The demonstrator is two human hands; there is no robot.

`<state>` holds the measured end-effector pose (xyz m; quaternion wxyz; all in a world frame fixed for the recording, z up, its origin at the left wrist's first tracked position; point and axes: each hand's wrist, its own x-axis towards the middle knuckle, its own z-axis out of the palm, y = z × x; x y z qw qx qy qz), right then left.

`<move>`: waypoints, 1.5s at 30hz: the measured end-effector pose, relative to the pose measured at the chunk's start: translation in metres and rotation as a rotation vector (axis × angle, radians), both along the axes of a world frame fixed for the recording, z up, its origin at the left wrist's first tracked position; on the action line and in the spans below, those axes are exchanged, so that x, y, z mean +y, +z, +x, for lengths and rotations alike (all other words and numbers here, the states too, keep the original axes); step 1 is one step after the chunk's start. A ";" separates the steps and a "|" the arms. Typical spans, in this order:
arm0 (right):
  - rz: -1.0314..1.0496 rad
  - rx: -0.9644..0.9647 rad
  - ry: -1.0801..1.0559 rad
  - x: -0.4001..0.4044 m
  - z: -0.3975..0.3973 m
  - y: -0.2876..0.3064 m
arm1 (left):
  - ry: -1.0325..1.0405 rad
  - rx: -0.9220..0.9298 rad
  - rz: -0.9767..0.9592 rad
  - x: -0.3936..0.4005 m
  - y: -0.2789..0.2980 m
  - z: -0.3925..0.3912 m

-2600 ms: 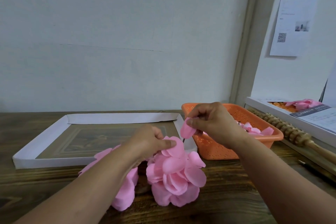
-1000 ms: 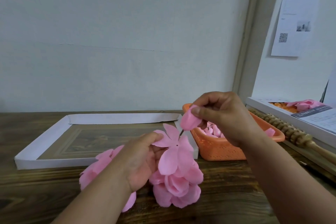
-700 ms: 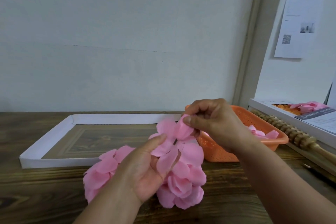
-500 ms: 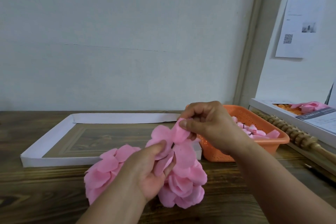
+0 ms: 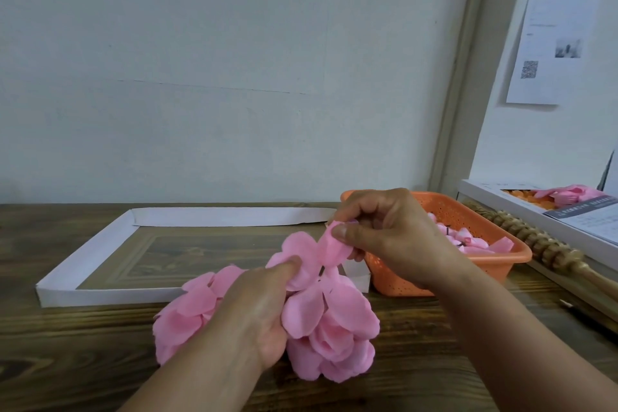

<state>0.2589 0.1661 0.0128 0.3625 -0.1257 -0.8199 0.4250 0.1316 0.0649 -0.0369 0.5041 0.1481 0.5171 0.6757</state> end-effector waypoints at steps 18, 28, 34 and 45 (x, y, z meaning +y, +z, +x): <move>0.150 -0.271 -0.042 -0.017 -0.001 -0.016 | -0.067 0.393 0.032 -0.005 -0.005 0.003; 0.067 -0.289 -0.091 -0.014 -0.004 -0.011 | -0.098 0.496 0.097 -0.010 -0.003 0.007; 0.084 -0.291 -0.164 -0.016 -0.005 -0.012 | -0.134 0.464 0.085 -0.011 -0.003 0.005; -0.248 -0.297 -0.031 -0.016 -0.002 -0.011 | -0.118 0.430 0.019 -0.012 -0.005 0.003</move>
